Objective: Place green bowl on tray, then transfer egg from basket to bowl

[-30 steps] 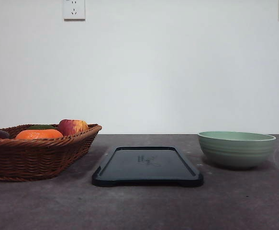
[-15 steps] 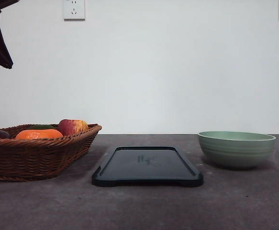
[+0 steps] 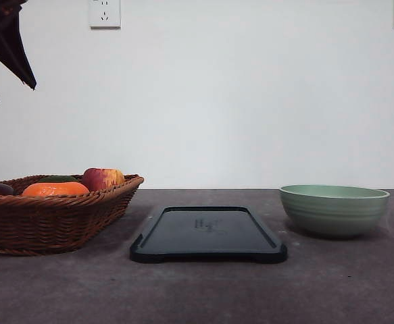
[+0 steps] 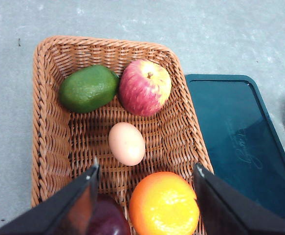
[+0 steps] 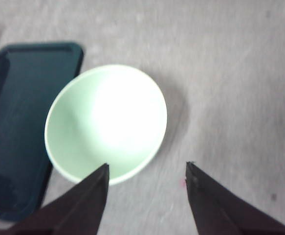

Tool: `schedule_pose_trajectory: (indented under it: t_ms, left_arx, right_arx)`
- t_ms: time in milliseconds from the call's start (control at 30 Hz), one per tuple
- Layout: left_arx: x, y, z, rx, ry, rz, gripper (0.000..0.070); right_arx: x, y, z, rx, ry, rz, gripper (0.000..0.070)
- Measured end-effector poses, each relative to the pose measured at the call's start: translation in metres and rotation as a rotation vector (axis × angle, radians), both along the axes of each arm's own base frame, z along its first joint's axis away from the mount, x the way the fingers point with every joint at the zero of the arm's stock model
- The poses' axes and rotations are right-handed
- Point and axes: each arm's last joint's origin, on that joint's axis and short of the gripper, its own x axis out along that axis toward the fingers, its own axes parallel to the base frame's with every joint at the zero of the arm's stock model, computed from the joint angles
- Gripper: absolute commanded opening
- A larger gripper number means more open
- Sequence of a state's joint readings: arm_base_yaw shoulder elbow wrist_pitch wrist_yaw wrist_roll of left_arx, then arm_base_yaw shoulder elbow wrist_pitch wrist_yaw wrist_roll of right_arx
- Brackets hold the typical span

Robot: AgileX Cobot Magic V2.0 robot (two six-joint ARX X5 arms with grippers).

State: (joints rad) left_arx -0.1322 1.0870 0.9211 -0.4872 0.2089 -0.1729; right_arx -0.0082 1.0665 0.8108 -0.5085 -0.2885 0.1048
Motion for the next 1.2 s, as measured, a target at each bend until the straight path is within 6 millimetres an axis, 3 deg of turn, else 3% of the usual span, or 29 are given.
schedule_pose_trajectory:
  t_ms: [267,500,867,1100,1200]
  left_arx:
    - [0.0,0.0,0.0,0.0,0.0,0.0,0.0387]
    - [0.0,0.0,0.0,0.0,0.0,0.0,0.0387]
    - [0.0,0.0,0.0,0.0,0.0,0.0,0.0387]
    - [0.0,0.0,0.0,0.0,0.0,0.0,0.0387]
    - [0.0,0.0,0.0,0.0,0.0,0.0,0.0387]
  right_arx:
    - [0.023,0.0,0.032,0.003,0.153,-0.002,0.0305]
    - [0.06,0.001,0.038,-0.021,0.274,0.032,0.0305]
    - [0.115,0.01,-0.005,-0.067,0.415,0.085,0.0272]
    - [0.13,0.012,-0.039,-0.107,0.51,0.097,0.0268]
    - [0.135,0.012,-0.05,-0.107,0.539,0.098,0.0203]
